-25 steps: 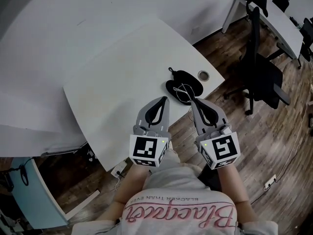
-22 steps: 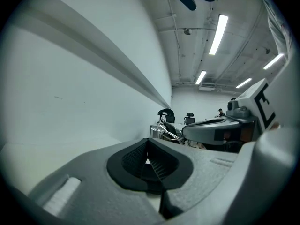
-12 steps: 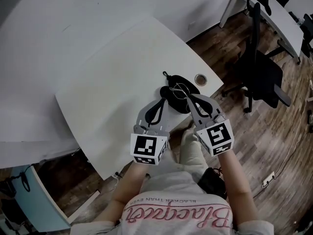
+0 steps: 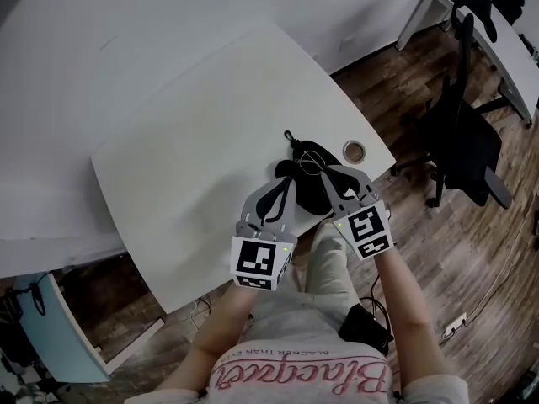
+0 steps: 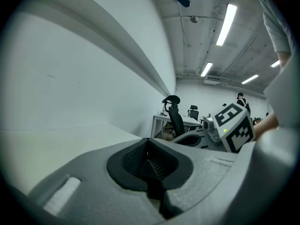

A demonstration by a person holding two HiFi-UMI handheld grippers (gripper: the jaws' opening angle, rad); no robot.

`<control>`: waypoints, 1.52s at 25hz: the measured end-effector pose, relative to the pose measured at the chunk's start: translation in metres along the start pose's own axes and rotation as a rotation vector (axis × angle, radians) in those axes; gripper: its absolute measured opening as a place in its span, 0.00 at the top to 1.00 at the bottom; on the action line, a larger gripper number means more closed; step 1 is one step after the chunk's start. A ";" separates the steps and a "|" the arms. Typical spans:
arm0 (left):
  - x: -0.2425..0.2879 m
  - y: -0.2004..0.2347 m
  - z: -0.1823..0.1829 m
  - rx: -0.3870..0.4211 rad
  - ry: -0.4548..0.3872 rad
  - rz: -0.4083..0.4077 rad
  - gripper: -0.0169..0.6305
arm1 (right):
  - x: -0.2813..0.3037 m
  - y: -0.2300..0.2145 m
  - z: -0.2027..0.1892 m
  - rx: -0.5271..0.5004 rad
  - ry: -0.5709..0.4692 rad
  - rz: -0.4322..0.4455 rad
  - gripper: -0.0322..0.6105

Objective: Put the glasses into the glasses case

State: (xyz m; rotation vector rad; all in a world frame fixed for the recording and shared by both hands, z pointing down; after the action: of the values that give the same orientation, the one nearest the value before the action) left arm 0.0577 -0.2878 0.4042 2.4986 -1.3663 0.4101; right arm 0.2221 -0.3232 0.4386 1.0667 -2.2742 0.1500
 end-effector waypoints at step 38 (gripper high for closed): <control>0.029 -0.003 -0.018 -0.042 0.010 -0.037 0.96 | -0.002 -0.005 -0.013 0.020 -0.031 -0.044 0.93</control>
State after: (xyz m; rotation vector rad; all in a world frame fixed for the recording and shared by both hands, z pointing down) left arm 0.0730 -0.3021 0.4310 2.4799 -1.3097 0.3819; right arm 0.2331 -0.3203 0.4471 1.1361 -2.2793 0.1387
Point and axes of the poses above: the fingertips, and each gripper's own axes: x forward along the fingers, y to its left, z out of its top, the point moved 9 cm from there along -x, backward along the fingers, and after that the axes turned 8 degrees about y, right-handed, at the moved point
